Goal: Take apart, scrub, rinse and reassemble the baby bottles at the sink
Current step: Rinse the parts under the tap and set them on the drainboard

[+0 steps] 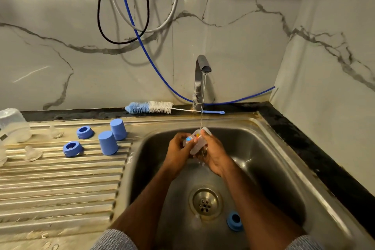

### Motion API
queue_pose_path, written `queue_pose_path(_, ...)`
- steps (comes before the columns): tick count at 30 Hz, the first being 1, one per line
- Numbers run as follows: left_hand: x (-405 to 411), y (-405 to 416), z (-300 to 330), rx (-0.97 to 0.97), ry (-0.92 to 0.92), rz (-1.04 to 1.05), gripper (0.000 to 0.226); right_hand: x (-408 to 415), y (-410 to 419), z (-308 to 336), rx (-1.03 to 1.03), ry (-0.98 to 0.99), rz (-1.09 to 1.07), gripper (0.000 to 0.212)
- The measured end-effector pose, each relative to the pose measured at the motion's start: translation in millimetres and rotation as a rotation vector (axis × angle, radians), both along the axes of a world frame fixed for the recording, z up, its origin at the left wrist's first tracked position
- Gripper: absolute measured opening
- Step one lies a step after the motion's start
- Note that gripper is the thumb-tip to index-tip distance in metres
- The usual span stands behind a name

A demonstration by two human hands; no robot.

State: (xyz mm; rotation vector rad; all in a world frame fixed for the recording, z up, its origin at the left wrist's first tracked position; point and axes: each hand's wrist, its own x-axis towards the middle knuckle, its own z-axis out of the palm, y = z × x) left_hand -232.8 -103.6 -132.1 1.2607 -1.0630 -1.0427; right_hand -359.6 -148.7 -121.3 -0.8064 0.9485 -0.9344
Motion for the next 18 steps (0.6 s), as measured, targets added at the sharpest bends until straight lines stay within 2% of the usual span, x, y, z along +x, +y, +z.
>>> queue_pose_path(3,-0.4,-0.2,-0.8,-0.170,-0.177,0.063,0.027,4.6,-1.5,0.8,0.010,-0.009,-0.023,0.042)
queue_pose_path(5,-0.7,-3.0,-6.2,-0.188,-0.230,0.068,0.018,8.3,-1.3,1.8,-0.002,0.026,-0.042,0.047)
queue_pose_path(6,0.7,-4.3,-8.9,-0.155,-0.204,0.058,0.016,9.4,-1.1,0.9,-0.023,0.052,-0.043,0.048)
queue_pose_path(8,2.3,-4.4,-9.0,-0.033,-0.112,0.041,0.031,8.5,0.4,-0.7,-0.045,0.054,-0.023,0.045)
queue_pose_path(10,2.5,-0.7,-3.5,0.152,0.057,0.018,0.052,6.2,1.5,-0.7,-0.060,0.004,0.018,0.036)
queue_pose_path(12,3.5,4.0,4.0,0.293,0.240,-0.048,0.062,6.1,1.1,0.1,-0.066,-0.046,0.039,0.031)
queue_pose_path(13,4.0,4.6,5.3,0.310,0.280,-0.072,0.065,6.3,0.9,0.8,-0.068,-0.053,0.040,0.033)
queue_pose_path(15,3.1,4.3,4.4,0.253,0.250,-0.051,0.065,6.7,0.0,0.9,-0.086,-0.003,0.018,0.034)
queue_pose_path(18,2.7,2.1,-5.3,0.051,0.115,-0.032,0.043,4.5,1.5,2.2,-0.066,0.075,-0.032,0.036)
